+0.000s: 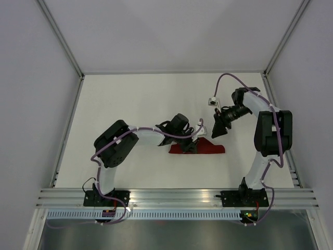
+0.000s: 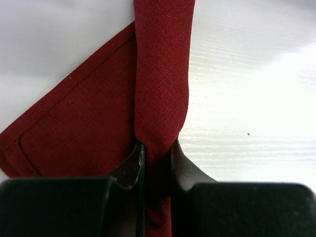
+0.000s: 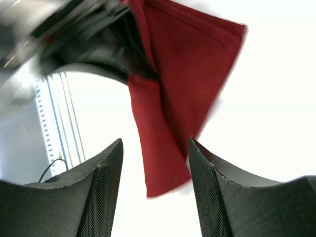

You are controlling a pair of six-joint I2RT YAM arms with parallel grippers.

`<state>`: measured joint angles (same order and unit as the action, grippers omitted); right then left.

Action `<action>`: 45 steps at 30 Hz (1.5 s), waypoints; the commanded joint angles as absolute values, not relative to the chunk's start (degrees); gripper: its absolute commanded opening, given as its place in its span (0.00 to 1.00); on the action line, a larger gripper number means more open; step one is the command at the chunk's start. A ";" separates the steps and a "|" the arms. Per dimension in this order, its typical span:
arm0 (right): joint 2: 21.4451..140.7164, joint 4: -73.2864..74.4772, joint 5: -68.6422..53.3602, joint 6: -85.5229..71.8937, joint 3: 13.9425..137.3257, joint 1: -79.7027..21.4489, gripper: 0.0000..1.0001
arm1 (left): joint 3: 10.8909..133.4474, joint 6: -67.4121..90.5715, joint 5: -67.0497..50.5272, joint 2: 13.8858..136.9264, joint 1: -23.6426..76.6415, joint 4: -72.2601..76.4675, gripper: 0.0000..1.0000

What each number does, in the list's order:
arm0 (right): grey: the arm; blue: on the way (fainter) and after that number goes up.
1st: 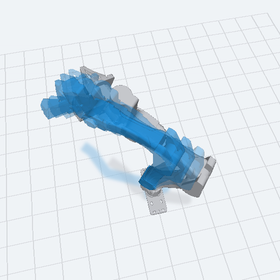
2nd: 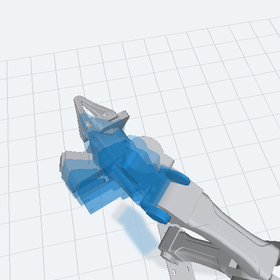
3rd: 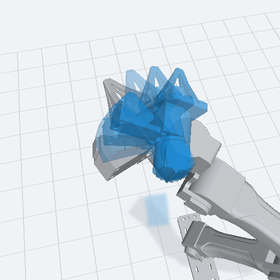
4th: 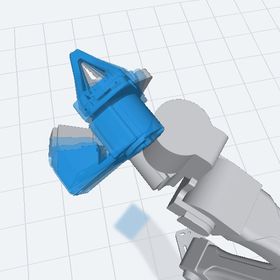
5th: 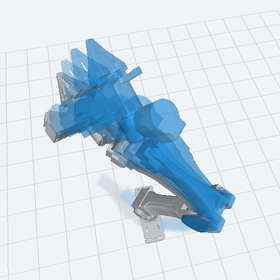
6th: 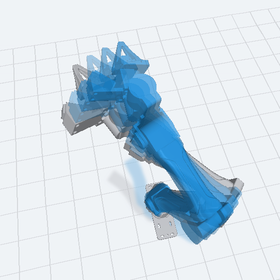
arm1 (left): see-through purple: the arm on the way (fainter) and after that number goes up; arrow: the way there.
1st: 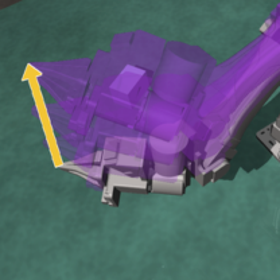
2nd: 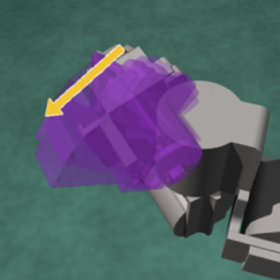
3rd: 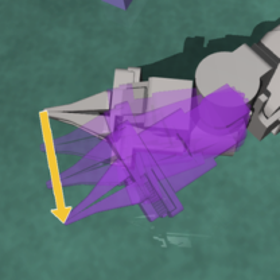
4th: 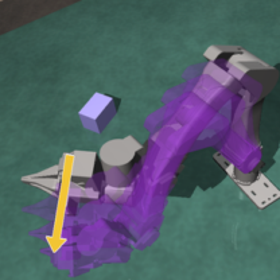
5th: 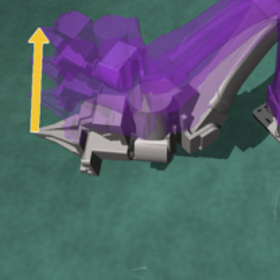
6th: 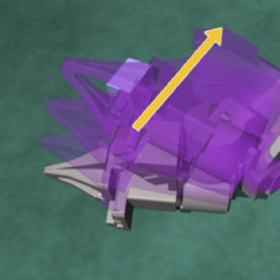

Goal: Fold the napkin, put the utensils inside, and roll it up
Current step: Roll the napkin with the utensil

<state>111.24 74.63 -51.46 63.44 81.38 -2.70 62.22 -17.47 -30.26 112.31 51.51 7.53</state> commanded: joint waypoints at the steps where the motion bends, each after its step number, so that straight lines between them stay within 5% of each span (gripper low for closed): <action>1: 102.59 70.51 -55.73 67.60 78.06 -0.35 0.61 | 64.15 -15.38 -44.10 120.93 46.59 -11.74 0.02; 6: 87.15 46.56 -49.50 56.63 62.34 -0.44 0.62 | 73.20 -14.86 -53.69 127.78 43.77 -20.38 0.02; 14: 61.55 15.84 -24.38 49.13 33.87 -19.23 0.71 | 81.38 -11.78 -54.93 135.00 40.78 -29.26 0.02; 25: 65.83 7.30 -13.11 47.82 27.78 -37.26 0.69 | 83.41 -8.70 -53.79 135.70 40.69 -30.15 0.02; 32: 70.57 2.56 -9.06 47.29 25.32 -41.39 0.58 | 83.67 -8.61 -53.53 135.44 40.78 -30.50 0.02; 39: 71.54 3.25 -7.21 47.11 24.61 -41.66 0.22 | 82.88 -7.74 -48.88 131.23 40.69 -28.31 0.04; 40: 71.37 3.69 -7.21 47.20 24.44 -41.75 0.19 | 82.53 -6.86 -47.82 130.18 40.69 -27.69 0.10; 41: 71.19 4.21 -7.12 47.37 24.17 -41.66 0.18 | 82.53 -6.25 -47.29 128.43 40.52 -27.08 0.30; 42: 70.93 4.57 -7.29 47.81 23.91 -41.66 0.17 | 82.62 -5.63 -46.94 127.63 40.26 -26.11 0.70; 45: 69.96 5.27 -7.73 47.99 23.03 -41.66 0.17 | 83.67 -3.96 -48.86 125.42 39.46 -25.32 0.77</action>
